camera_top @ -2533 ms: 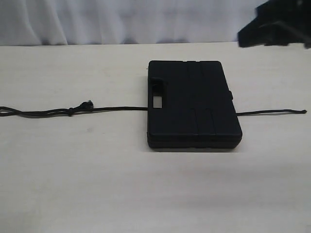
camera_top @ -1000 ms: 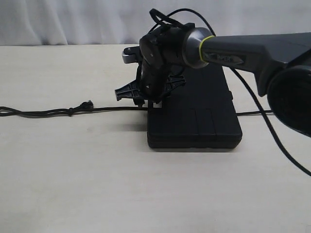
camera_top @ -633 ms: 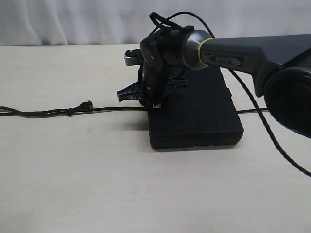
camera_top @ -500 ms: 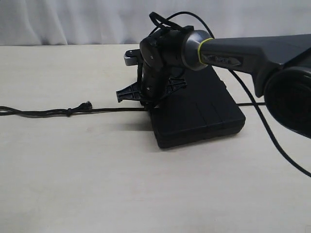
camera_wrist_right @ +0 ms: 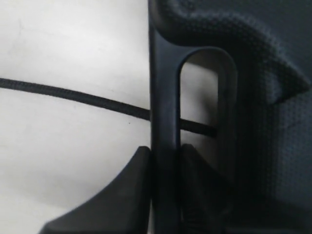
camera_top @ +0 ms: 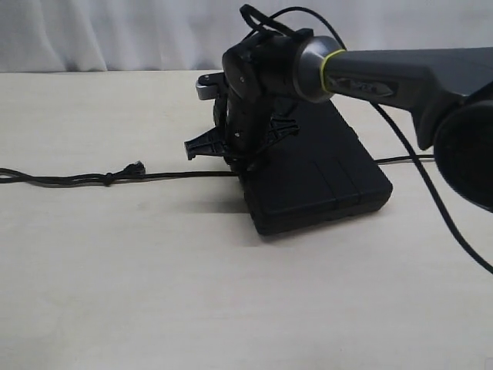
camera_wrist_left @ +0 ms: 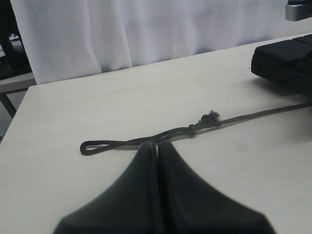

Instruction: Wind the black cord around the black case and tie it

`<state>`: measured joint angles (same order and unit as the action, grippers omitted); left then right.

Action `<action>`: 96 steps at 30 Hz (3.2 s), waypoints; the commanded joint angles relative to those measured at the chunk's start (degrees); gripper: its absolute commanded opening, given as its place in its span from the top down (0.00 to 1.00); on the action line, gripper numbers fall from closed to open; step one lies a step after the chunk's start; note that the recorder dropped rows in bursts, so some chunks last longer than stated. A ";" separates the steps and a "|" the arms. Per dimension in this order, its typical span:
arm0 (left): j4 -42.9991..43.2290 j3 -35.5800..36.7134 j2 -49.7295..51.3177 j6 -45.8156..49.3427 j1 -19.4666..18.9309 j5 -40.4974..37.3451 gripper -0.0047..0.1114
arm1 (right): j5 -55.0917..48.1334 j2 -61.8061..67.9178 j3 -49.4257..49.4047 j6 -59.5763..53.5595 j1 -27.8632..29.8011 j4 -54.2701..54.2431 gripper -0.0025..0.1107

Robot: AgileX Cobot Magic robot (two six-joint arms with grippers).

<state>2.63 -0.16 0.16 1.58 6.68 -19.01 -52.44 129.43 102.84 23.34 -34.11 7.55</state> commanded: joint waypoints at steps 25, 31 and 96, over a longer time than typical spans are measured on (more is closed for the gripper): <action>-0.25 0.16 -0.16 -0.13 0.49 0.50 0.96 | -11.26 -15.42 0.40 -29.36 13.55 -40.29 0.94; -0.25 0.16 -0.16 -0.13 0.49 0.50 0.96 | -14.90 -15.42 0.40 -34.76 19.57 -44.63 0.94; 46.41 -77.78 119.40 -32.46 14.59 76.27 0.96 | -17.53 -15.29 0.40 -41.79 31.02 -48.02 0.94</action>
<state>48.53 -72.30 115.42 -32.79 18.56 59.90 -70.22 115.15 102.73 -16.67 -4.78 -41.44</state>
